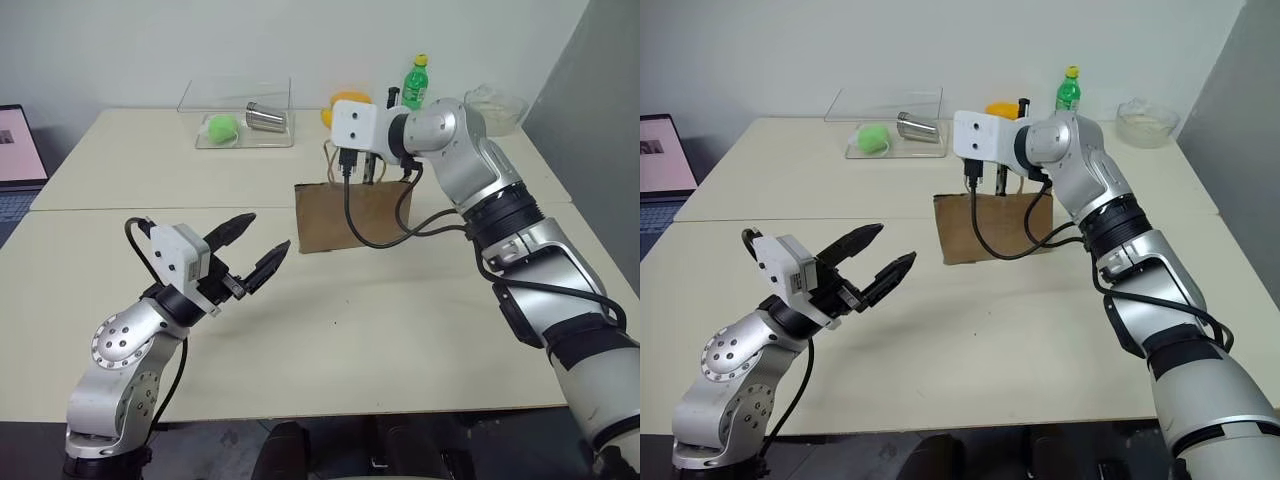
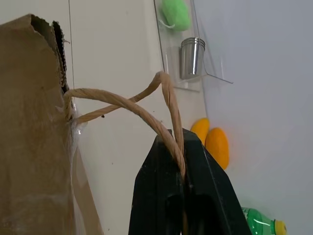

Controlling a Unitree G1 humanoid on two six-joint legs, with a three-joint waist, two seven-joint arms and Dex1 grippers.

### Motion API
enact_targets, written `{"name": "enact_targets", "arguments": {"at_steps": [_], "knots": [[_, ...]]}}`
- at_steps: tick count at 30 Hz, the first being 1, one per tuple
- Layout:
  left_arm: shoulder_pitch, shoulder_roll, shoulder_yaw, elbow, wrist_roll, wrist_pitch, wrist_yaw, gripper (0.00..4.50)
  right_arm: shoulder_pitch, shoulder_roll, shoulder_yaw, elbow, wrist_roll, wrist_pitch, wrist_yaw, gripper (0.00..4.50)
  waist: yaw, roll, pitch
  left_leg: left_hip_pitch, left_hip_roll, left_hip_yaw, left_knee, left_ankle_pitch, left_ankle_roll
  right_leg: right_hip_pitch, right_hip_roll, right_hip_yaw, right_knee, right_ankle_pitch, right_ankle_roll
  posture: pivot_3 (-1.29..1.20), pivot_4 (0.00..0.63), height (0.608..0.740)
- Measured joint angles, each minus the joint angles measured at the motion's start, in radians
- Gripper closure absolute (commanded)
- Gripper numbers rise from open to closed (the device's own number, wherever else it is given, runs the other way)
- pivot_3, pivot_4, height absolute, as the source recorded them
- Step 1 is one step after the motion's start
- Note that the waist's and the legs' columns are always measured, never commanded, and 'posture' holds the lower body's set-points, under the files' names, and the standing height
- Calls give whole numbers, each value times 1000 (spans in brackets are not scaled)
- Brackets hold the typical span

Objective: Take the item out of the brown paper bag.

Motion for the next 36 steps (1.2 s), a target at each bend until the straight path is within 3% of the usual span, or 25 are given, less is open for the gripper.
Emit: {"name": "enact_targets", "arguments": {"at_steps": [1, 11, 13, 22, 32, 36], "knots": [[0, 9, 0, -6, -5, 7, 0, 936, 5, -4, 0, 20, 0, -4, -9, 3916, 0, 0, 0, 0, 0, 0, 0, 0, 0, 0, 0, 0, 0, 0, 0, 0, 150, 740], [8, 51, 21, -88, -86, 71, 2, 936, 83, -65, -58, -4, 44, 20, -20, 471, -3, 0, 0, 1, 0, 1, 0, 0, 0, 0, 0, 1, 0, 0, 0, 0, 150, 740], [14, 51, 25, -89, -92, 74, 4, 936, 104, -68, -76, -49, 62, 35, -13, 35, -4, 0, 0, 1, 1, 0, 0, 0, 0, 0, 1, 1, 0, -1, 2, 0, 150, 740], [22, 72, 48, -109, -118, 97, 13, 936, 233, -74, -237, -376, 281, 300, 68, 35, 0, 0, 0, 2, 0, 0, 0, 0, 0, 1, 1, 1, 1, -2, 3, 0, 150, 740], [-6, 120, 67, -89, -133, 130, -8, 936, 535, -232, -395, -904, 576, 690, 157, 35, 6, 0, 0, 3, 0, 0, 0, 0, 0, 2, 1, 1, 0, -3, 6, 0, 150, 740], [-36, 138, 56, -54, -128, 150, -22, 936, 661, -240, -477, -1072, 689, 787, 133, 35, 5, -1, 0, 5, 0, 1, 0, 0, 0, 3, 2, 1, 0, -3, 6, 0, 150, 740]]}}
